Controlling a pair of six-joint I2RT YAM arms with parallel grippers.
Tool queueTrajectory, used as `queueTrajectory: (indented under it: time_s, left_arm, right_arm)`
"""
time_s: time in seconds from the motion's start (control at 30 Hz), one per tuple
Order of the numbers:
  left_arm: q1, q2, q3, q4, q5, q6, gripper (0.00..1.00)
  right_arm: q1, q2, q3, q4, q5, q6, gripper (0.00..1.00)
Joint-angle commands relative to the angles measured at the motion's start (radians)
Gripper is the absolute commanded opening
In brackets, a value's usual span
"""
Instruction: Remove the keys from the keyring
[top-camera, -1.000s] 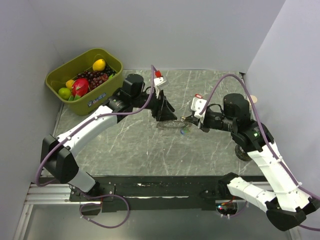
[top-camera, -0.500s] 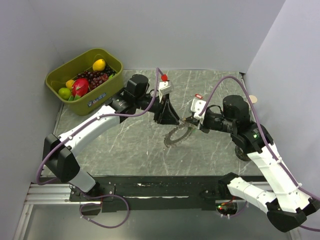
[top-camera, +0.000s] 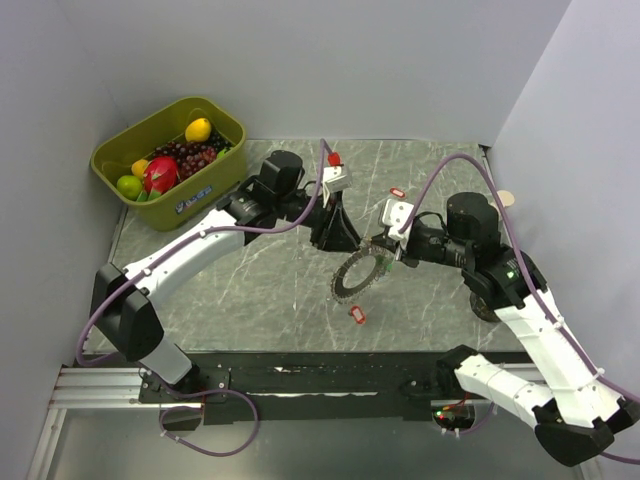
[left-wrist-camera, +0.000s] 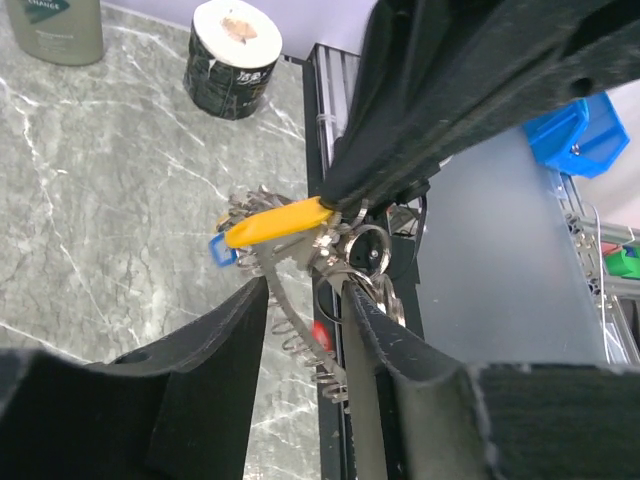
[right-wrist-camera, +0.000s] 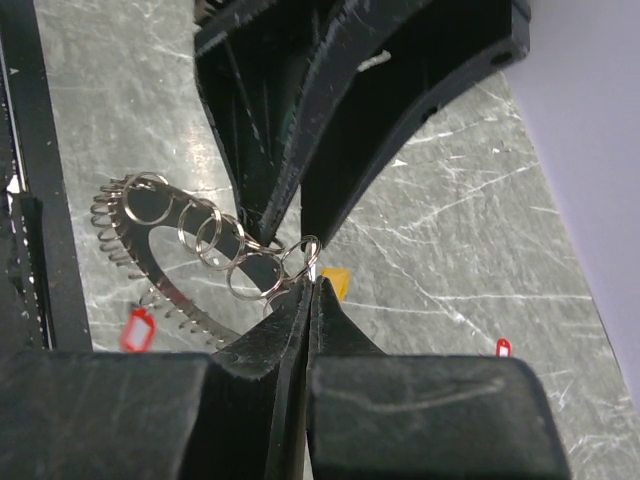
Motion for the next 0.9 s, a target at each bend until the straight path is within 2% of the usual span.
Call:
queueTrajectory:
  time_s: [0.0,0.07,0.17,0.2,0.3,0.47,0.6,0.7,0.87]
  left_arm:
    - [-0.018,0.006,0.056,-0.009,0.017,0.015,0.39]
    - [-0.021,0.008,0.061,-0.015,0.02,0.018,0.36]
    - [-0.026,0.012,0.07,-0.03,0.018,0.032,0.26]
    - [-0.027,0.011,0.071,-0.032,0.017,0.033,0.16]
    - [-0.03,0.008,0.071,-0.04,0.003,0.042,0.01]
    - [-0.032,0.003,0.067,-0.036,-0.018,0.042,0.02]
    - [-0.029,0.0,0.076,-0.036,-0.041,0.032,0.42]
    - [-0.023,-0.009,0.09,-0.041,-0.032,0.024,0.48]
    - [-0.015,-0.015,0.094,-0.047,0.008,0.025,0.51]
  right_arm:
    - [0.007,-0.03,0.016,0.083,-0.006,0.012,0.0]
    - [0.007,-0.03,0.013,0.086,0.005,0.01,0.0]
    - [0.008,-0.032,0.006,0.095,0.02,0.007,0.0]
    - [0.008,-0.03,0.003,0.093,0.022,0.004,0.0]
    - [0.01,-0.033,-0.005,0.098,0.034,-0.001,0.0]
    - [0.013,-0.036,-0.016,0.106,0.066,-0.01,0.0]
    - [0.014,-0.038,-0.02,0.115,0.097,-0.013,0.0]
    - [0.014,-0.043,-0.028,0.11,0.097,-0.025,0.0]
    - [0.014,-0.047,-0.034,0.121,0.114,-0.021,0.0]
